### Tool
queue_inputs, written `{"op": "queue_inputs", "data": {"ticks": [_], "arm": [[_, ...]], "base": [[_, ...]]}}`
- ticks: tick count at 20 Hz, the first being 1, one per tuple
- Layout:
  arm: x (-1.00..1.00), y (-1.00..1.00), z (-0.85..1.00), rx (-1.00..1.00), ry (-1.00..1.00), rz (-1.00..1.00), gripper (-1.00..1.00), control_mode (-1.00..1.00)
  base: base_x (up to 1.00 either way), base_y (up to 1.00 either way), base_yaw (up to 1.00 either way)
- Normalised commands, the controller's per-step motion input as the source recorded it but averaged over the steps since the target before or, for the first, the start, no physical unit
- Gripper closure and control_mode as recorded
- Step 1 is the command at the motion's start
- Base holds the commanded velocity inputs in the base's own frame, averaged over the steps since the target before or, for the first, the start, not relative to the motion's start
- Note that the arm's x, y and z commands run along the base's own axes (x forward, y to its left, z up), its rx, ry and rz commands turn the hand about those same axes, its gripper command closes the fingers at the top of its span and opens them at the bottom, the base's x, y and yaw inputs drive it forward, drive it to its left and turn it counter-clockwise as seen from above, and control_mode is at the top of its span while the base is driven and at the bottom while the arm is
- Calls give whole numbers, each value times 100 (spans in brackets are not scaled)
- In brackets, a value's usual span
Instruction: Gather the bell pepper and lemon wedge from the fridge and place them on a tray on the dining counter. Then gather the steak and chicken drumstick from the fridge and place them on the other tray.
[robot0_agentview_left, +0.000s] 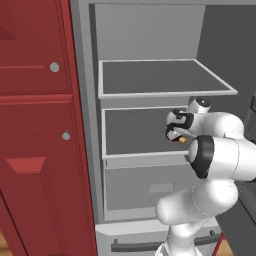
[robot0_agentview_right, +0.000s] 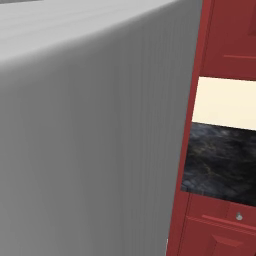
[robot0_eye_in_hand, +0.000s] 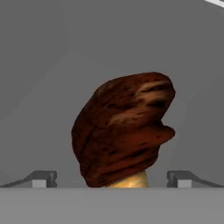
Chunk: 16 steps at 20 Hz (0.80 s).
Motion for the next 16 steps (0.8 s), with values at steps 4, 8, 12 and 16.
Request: {"op": "queue_inputs", "data": {"ticks": [4, 8, 12, 16], "arm": [[-53, 0, 32, 0, -18, 0, -100, -100], [-9, 0, 10, 0, 6, 0, -100, -100], [13, 0, 0, 3, 30, 0, -100, -100], [3, -16, 1, 2, 25, 0, -100, -100]], "base": [[0, 0, 0], [0, 0, 0], [0, 0, 0], [0, 0, 0]]}}
